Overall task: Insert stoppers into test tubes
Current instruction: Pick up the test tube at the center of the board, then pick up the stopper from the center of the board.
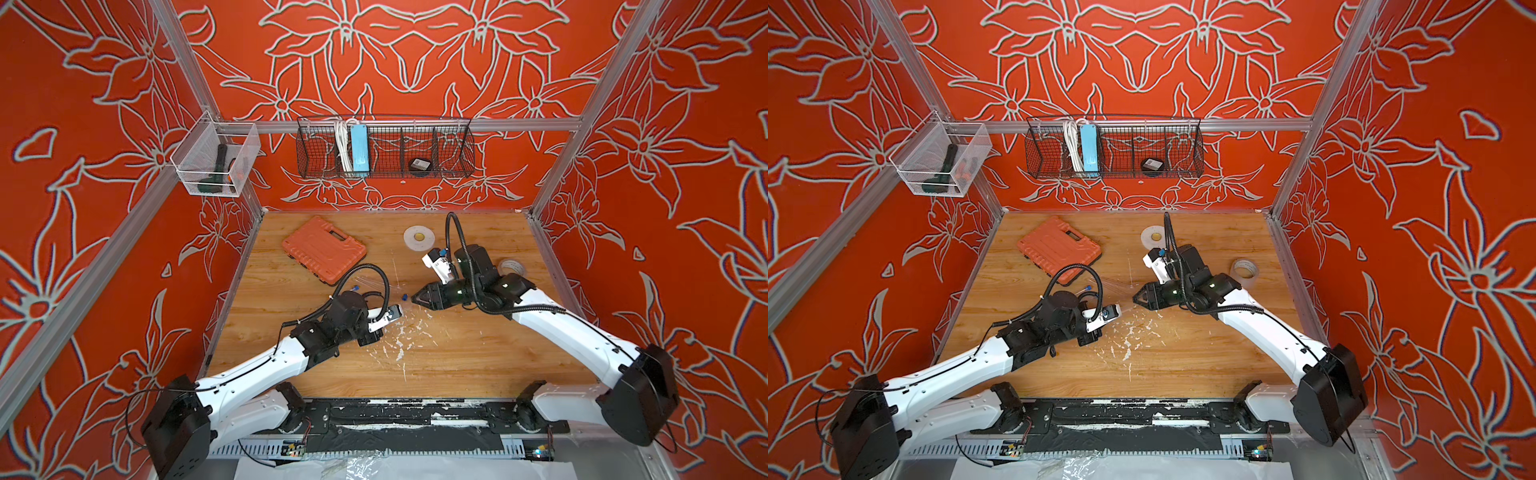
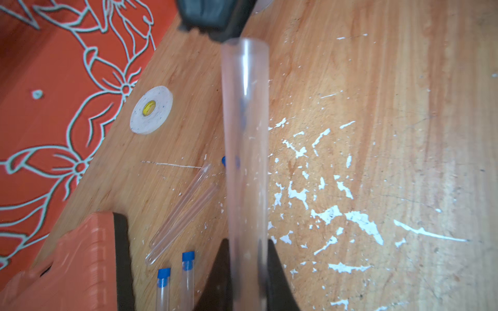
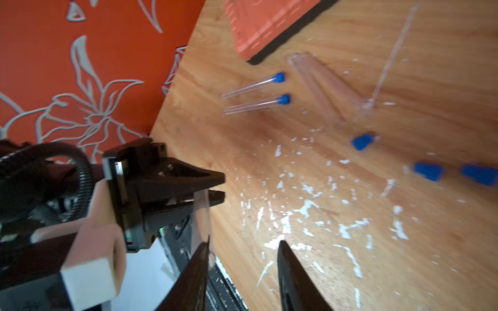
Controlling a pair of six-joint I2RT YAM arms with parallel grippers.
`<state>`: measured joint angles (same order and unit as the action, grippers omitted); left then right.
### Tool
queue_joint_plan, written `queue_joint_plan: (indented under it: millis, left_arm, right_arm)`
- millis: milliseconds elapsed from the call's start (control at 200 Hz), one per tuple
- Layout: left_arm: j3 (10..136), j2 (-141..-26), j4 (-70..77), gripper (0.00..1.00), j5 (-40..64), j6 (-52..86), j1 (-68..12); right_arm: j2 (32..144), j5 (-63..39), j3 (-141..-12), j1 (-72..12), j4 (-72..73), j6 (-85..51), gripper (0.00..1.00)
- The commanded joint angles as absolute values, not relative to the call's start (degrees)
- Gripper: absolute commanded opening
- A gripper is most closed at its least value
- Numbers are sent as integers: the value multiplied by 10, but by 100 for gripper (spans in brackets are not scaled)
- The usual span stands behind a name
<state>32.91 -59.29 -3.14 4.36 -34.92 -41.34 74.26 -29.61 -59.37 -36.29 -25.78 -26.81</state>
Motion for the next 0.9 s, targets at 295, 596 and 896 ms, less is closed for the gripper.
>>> queue_joint_plan:
  millis: [295, 596, 896]
  left_arm:
    - [348, -537, 66, 0, -66, -208, -334]
    - [336, -516, 89, 0, -87, -188, -310]
    - [326, -512, 97, 0, -74, -193, -309]
  right_arm:
    - [918, -17, -670, -407, -308, -343, 49]
    - [1067, 70, -788, -458, -344, -415, 52]
    - [1146, 117, -860, -471, -391, -440, 48]
